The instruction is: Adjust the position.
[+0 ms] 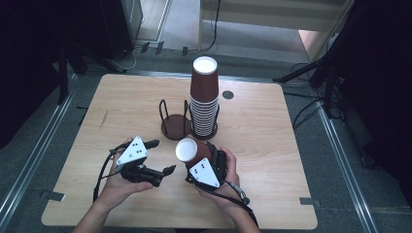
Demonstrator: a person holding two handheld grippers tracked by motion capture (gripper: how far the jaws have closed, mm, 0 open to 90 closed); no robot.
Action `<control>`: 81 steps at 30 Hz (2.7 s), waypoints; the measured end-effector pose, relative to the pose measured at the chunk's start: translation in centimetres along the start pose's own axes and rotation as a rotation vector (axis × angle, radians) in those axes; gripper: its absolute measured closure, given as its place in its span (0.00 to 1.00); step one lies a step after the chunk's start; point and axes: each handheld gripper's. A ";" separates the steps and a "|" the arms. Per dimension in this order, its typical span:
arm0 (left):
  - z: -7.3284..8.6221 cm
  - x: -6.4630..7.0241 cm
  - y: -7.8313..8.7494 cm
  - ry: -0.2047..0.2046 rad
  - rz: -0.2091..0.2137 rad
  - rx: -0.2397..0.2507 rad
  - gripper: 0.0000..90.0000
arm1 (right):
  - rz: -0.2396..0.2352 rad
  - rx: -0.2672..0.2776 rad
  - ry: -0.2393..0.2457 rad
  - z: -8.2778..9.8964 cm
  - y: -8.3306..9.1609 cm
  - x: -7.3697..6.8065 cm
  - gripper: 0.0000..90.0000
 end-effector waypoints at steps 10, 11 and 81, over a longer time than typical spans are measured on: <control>-0.2 0.9 -0.1 -0.090 0.002 -0.026 0.06 | 0.002 0.000 0.107 0.2 -0.1 -1.1 0.16; -0.2 1.0 -0.1 -0.100 0.005 -0.030 0.06 | -0.002 0.002 0.123 0.2 -0.1 -1.2 0.16; 0.4 -0.2 0.5 -0.090 0.112 -0.033 0.26 | -0.149 0.109 0.183 -0.8 2.4 -2.7 0.00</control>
Point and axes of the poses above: each handheld gripper's, and its own axes: y roughly backward along the jaws, z roughly out of its underside, x roughly to its right, and after that the axes turned 9 degrees about -x, right-handed
